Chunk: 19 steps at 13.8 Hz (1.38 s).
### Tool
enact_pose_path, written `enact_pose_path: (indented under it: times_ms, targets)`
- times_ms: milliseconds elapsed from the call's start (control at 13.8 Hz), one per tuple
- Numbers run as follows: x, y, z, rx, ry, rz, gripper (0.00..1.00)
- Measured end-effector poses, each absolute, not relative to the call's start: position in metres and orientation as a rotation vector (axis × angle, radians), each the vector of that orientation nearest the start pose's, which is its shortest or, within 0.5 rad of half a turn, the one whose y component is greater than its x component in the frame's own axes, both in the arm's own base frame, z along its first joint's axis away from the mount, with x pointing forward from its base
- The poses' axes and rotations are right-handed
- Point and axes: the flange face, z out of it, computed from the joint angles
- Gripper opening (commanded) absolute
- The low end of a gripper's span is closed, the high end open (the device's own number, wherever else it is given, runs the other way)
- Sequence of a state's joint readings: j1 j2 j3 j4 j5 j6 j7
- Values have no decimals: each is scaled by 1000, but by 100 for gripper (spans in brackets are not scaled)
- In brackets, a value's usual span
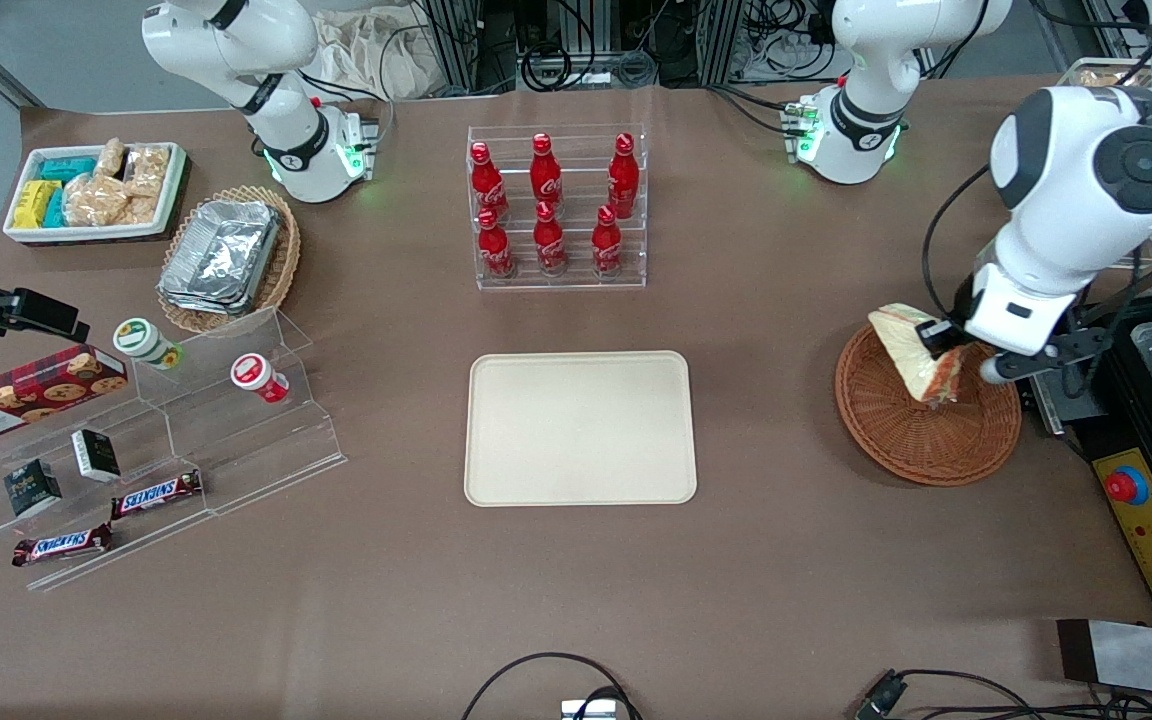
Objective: Place sandwich from basket to tray
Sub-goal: 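Lift the sandwich out of the basket with the left gripper, then carry the sandwich over the beige tray and lower it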
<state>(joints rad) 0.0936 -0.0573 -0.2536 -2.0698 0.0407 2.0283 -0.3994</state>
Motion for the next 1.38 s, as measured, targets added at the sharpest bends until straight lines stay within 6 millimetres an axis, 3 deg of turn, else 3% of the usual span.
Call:
enact_pose_path:
  times_ms: [362, 941, 1376]
  targets:
    - [519, -150, 472, -3086, -149, -50, 17]
    - [498, -245, 457, -3070, 163, -34, 23]
    - [506, -296, 437, -3114, 279, 28, 23]
